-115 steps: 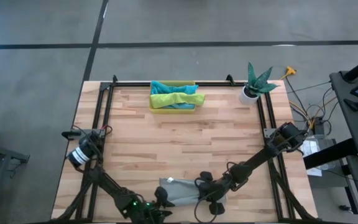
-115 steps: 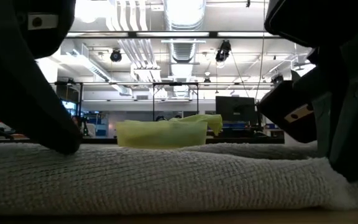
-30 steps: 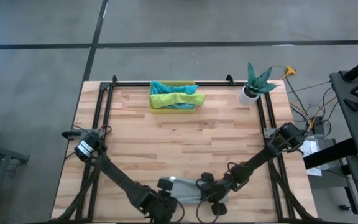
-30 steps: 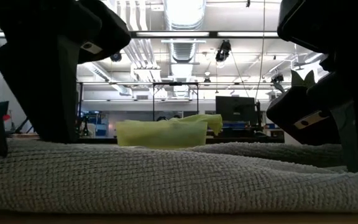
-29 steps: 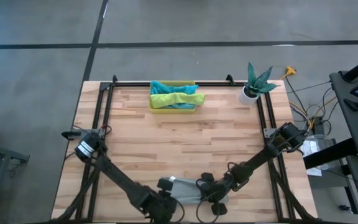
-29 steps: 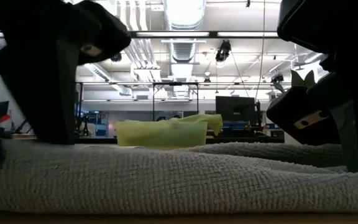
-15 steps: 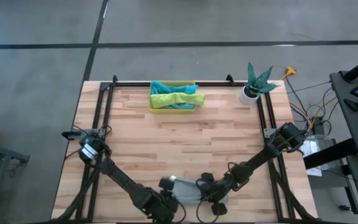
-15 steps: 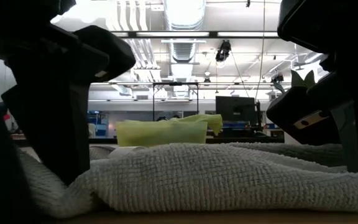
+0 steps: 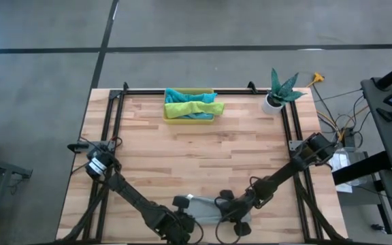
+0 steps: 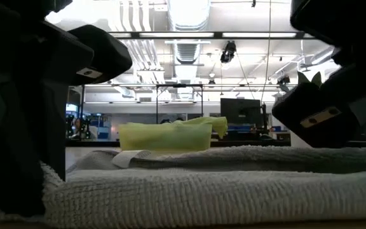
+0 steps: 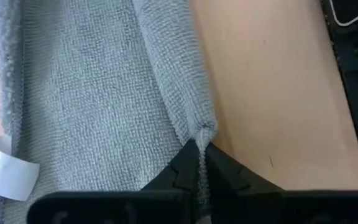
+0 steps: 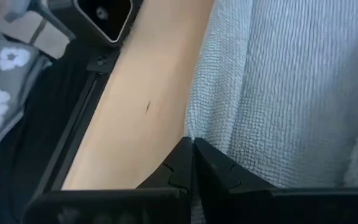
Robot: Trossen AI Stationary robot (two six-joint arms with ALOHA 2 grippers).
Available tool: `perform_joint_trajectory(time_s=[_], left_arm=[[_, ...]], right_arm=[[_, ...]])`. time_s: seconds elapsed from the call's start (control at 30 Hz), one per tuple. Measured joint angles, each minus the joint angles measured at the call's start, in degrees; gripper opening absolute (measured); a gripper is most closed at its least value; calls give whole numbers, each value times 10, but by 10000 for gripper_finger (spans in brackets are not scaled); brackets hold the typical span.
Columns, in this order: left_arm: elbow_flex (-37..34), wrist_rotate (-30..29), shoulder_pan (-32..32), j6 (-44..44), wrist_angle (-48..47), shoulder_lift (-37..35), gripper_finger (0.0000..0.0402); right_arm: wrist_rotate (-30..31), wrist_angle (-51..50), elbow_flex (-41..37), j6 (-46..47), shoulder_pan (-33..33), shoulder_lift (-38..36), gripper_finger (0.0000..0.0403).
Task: Roll microfiber towels into tight, uniform cylinder then place into a basket
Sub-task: Roll the gray towel
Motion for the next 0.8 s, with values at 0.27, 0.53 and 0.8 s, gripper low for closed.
perform_joint_trajectory(time_s=[0.27,0.53,0.8], left_arm=[[-1,7,-1,-1,1,-5,1],[-2,25,-1,-16,1,-16,0],[0,24,1,-16,3,-33,0]], right_arm=[[21,-10,0,-59,5,-26,29],[53,-10,0,-69,15,-30,106],[104,-18,29,-210,60,-31,140]])
